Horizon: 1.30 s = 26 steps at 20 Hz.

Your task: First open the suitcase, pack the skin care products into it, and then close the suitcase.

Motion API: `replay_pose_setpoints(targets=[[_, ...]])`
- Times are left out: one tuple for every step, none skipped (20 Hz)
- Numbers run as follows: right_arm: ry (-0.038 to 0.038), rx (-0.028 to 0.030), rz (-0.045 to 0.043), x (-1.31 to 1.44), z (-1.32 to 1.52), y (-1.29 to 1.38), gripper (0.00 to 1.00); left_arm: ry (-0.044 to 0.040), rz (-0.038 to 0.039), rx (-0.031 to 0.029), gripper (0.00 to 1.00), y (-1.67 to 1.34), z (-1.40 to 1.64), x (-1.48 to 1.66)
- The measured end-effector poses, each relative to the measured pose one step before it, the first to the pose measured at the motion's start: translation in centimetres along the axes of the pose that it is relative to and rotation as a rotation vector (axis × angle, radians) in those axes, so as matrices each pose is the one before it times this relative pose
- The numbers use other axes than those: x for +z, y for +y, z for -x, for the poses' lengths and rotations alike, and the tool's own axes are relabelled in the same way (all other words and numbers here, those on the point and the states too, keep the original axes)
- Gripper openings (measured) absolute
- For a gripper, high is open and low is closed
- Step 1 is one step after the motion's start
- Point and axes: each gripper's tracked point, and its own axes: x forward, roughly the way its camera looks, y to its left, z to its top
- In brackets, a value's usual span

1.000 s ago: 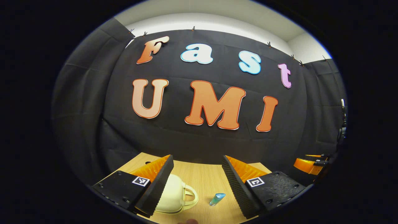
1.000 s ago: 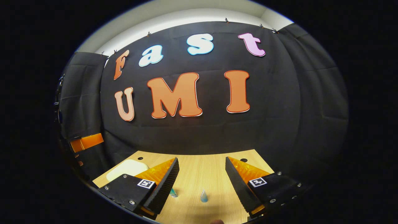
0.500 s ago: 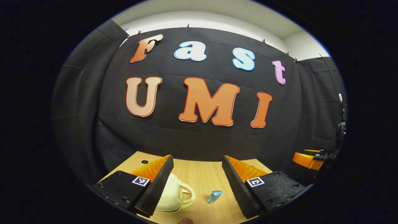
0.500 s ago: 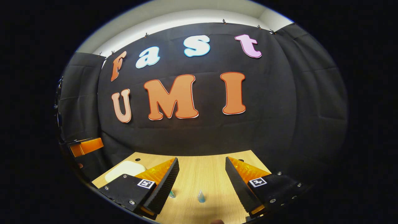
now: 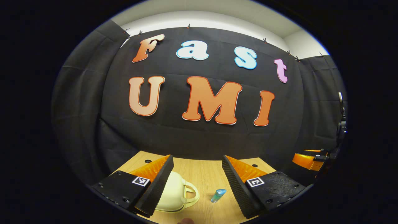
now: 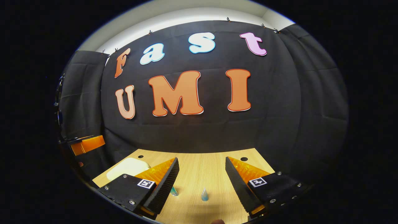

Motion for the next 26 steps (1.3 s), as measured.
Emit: replay_pose_setpoints(targets=[[0.00449, -0.00085, 0.00209, -0.303, -0.009, -0.063, 0.94, 0.00559, -0.01619, 0.00206, 0.97, -0.077, -0.059, -0.419], [0.00777, 0.00160, 0.00263, -0.322, -0.009, -0.015, 0.94, 0.00262, -0.02321, 0.01071, 0.97, 0.275, -0.147, -0.370], [0.00929, -0.00198, 0.00163, -0.385, -0.052, -0.167, 0.94, 0.00789, -0.02792, 0.00919, 0.97, 0.232, -0.249, -0.640], [0.01167, -0.00290, 0.00033, -0.525, -0.075, -0.179, 0.95, 0.01548, -0.03074, 0.00785, 0.97, 0.038, -0.337, -0.808], [0.01418, -0.00225, -0.00107, -0.551, -0.044, -0.183, 0.94, 0.01530, -0.03217, 0.00610, 0.97, -0.015, -0.504, -0.830], [0.01282, -0.00230, -0.00207, -0.442, -0.061, -0.203, 0.94, 0.01688, -0.03169, -0.00862, 0.97, -0.612, -0.309, -1.227], [0.01324, -0.00153, -0.00266, -0.526, -0.075, -0.250, 0.94, 0.01301, -0.03631, -0.01331, 0.97, -0.573, -0.539, -0.739], [0.01649, 0.00447, -0.00504, -0.565, -0.108, -0.149, 0.94, 0.01491, -0.04211, -0.00509, 0.97, -0.352, -0.566, -1.011], [0.01677, 0.00288, -0.00572, -0.578, -0.116, -0.121, 0.94, 0.02751, -0.04725, -0.01008, 0.97, -0.461, -0.596, -1.149], [0.01391, -0.00146, -0.00430, -0.532, -0.125, -0.252, 0.94, 0.02702, -0.04964, -0.00744, 1.00, -0.608, -0.545, -1.363], [0.01413, -0.00267, -0.00254, -0.583, -0.021, -0.306, 0.94, 0.02845, -0.05101, -0.00728, 0.98, -0.535, -0.745, -1.179], [0.01452, -0.00338, -0.00180, -0.558, -0.190, -0.291, 0.94, 0.04081, -0.04906, -0.01858, 0.98, -0.829, -0.792, -1.577], [0.01617, -0.00415, -0.00226, -0.719, -0.137, -0.367, 0.94, 0.05098, -0.05151, -0.02510, 0.98, -0.917, -0.755, -1.763], [0.01771, -0.00626, -0.00376, -0.666, -0.170, -0.492, 0.94, 0.04022, -0.05373, -0.02240, 0.98, -1.070, -1.061, -1.762], [0.01807, -0.00902, -0.00413, -0.627, -0.175, -0.547, 0.95, 0.03785, -0.05164, -0.02147, 0.99, -0.619, -0.967, -1.361], [0.01704, -0.00947, -0.00618, -0.558, -0.232, -0.680, 0.95, 0.03646, -0.05206, -0.01337, 0.99, -0.611, -0.565, -1.617], [0.01293, -0.00913, -0.00761, -0.561, -0.105, -0.652, 0.95, 0.02892, -0.04840, -0.01149, 0.99, -0.722, -0.835, -1.136], [0.01200, -0.00709, -0.00820, -0.439, -0.094, -0.683, 0.95, 0.02996, -0.04077, 0.00196, 0.98, -0.623, -0.716, -0.981], [0.01018, -0.00819, -0.00744, -0.343, -0.064, -0.552, 0.95, 0.02375, -0.03703, 0.00989, 0.98, -0.246, -0.646, -0.739], [0.00996, -0.00698, -0.00514, -0.345, -0.084, -0.685, 0.95, 0.01706, -0.03947, 0.01730, 0.98, -0.126, -0.693, -0.602], [0.01207, -0.00810, -0.00385, -0.509, -0.195, -0.663, 0.95, 0.01463, -0.04445, 0.02035, 0.99, -0.010, -0.648, -0.338], [0.01229, -0.00628, -0.00499, -0.409, -0.239, -0.672, 0.95, 0.01212, -0.04614, 0.01674, 0.99, -0.024, -0.669, -0.208], [0.01187, -0.00466, -0.00719, -0.278, -0.149, -0.530, 0.95, 0.01034, -0.04191, 0.00679, 0.99, -0.219, -0.503, -0.013], [0.01008, -0.00213, -0.00831, -0.224, -0.137, -0.495, 0.95, 0.00839, -0.03364, 0.00923, 0.98, -0.294, -0.249, -0.074], [0.00709, -0.00236, -0.00805, -0.217, -0.080, -0.414, 0.95, 0.00461, -0.02387, 0.00151, 0.99, -0.370, -0.450, 0.124], [0.00588, -0.00331, -0.00646, -0.141, -0.170, -0.432, 0.95, 0.01089, -0.01713, 0.00086, 0.98, -0.341, -0.377, -0.143]])
